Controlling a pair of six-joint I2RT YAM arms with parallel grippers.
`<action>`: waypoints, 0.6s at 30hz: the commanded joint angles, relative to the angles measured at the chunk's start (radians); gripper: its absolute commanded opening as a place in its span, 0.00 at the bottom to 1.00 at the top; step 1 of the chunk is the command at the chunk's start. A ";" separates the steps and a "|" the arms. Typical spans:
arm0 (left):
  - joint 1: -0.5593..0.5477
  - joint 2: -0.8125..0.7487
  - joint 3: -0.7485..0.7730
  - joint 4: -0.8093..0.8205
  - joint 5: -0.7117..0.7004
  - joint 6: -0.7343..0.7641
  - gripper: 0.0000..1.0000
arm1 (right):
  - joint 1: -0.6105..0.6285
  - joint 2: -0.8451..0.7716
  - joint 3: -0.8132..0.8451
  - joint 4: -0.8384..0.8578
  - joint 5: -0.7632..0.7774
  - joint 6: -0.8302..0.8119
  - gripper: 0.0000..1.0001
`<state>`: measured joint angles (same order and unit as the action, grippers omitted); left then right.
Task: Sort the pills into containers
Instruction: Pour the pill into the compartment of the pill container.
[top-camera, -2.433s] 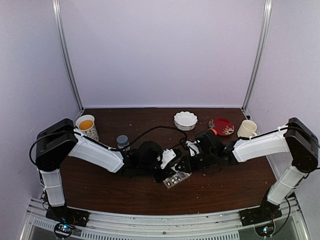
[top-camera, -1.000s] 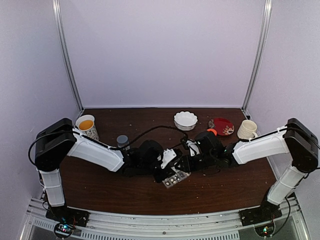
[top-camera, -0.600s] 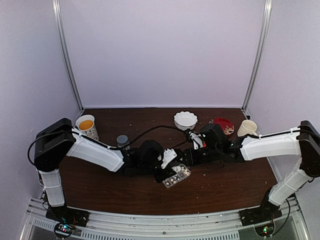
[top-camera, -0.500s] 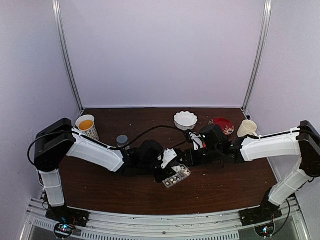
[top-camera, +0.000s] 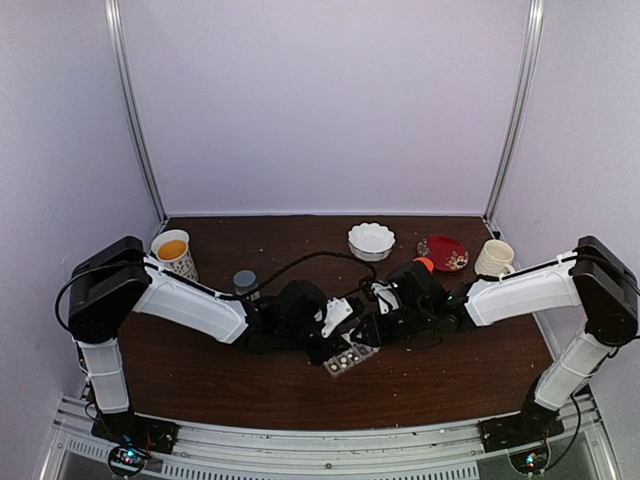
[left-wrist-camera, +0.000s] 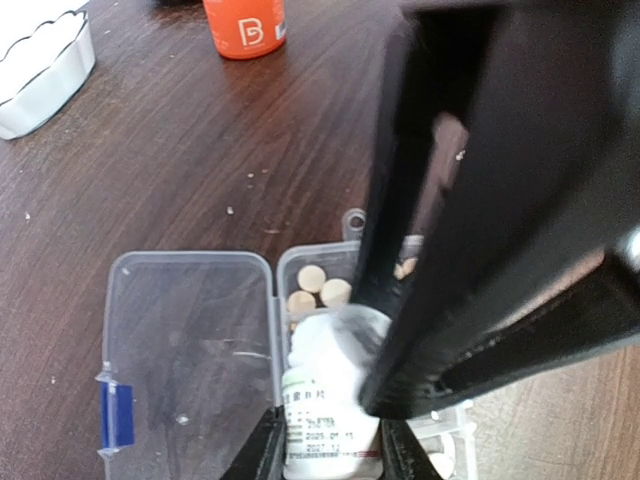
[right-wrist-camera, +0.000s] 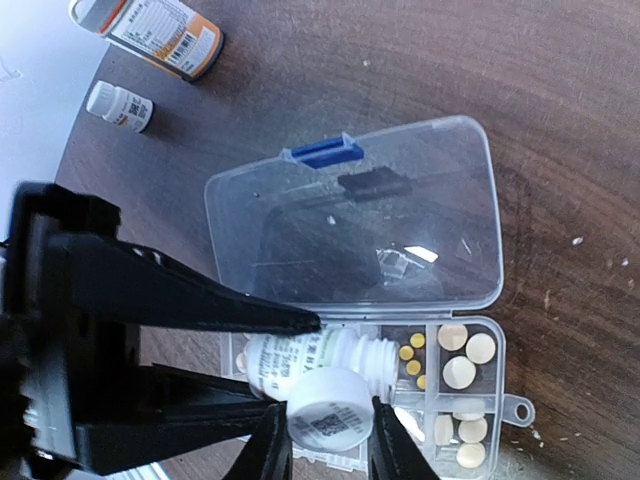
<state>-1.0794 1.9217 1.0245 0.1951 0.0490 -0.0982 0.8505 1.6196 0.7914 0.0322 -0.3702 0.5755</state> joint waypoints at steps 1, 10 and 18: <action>-0.009 -0.018 0.014 0.043 0.021 0.011 0.00 | -0.014 -0.090 0.060 -0.061 0.056 -0.022 0.00; -0.010 -0.022 0.004 0.057 0.017 0.012 0.00 | -0.014 -0.062 0.012 -0.002 0.015 0.000 0.00; -0.011 -0.051 -0.039 0.116 0.033 -0.006 0.00 | -0.014 -0.132 -0.030 -0.012 0.052 -0.010 0.00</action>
<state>-1.0840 1.9190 1.0134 0.2321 0.0620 -0.1024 0.8398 1.5383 0.7788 0.0093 -0.3492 0.5724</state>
